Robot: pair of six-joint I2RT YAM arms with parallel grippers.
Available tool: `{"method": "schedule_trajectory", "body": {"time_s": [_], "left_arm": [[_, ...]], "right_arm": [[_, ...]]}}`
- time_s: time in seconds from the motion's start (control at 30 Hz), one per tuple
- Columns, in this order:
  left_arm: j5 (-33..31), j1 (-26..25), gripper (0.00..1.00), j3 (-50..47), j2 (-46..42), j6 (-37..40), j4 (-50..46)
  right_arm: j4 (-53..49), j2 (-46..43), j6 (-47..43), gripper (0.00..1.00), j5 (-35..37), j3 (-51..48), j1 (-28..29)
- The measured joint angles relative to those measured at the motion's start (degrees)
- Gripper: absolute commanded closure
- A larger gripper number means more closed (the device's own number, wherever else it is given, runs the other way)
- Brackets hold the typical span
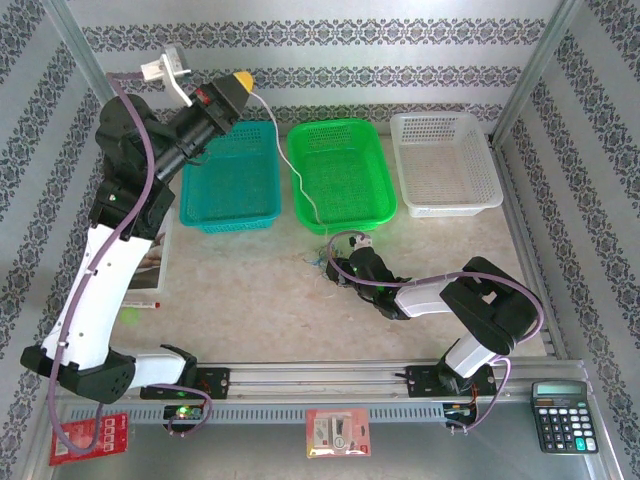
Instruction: Untangle the cables
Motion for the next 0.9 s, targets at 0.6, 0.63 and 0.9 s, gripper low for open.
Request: {"method": "schedule_trajectory", "body": {"time_s": [0.6, 0.63, 0.9], "left_arm": [[-3.9, 3.8, 1.0, 22.1, 9.9, 4.1, -2.1], [-3.7, 3.8, 1.0, 22.7, 10.3, 4.0, -2.3], [1.0, 4.0, 1.0, 16.6, 9.3, 0.9, -1.7]], "right_arm": [[-0.6, -1.4, 1.4, 0.49, 0.0, -2.3, 0.0], [-0.9, -2.1, 1.4, 0.46, 0.0, -2.6, 0.0], [-5.2, -12.2, 0.7, 0.34, -1.6, -2.8, 0.0]]}}
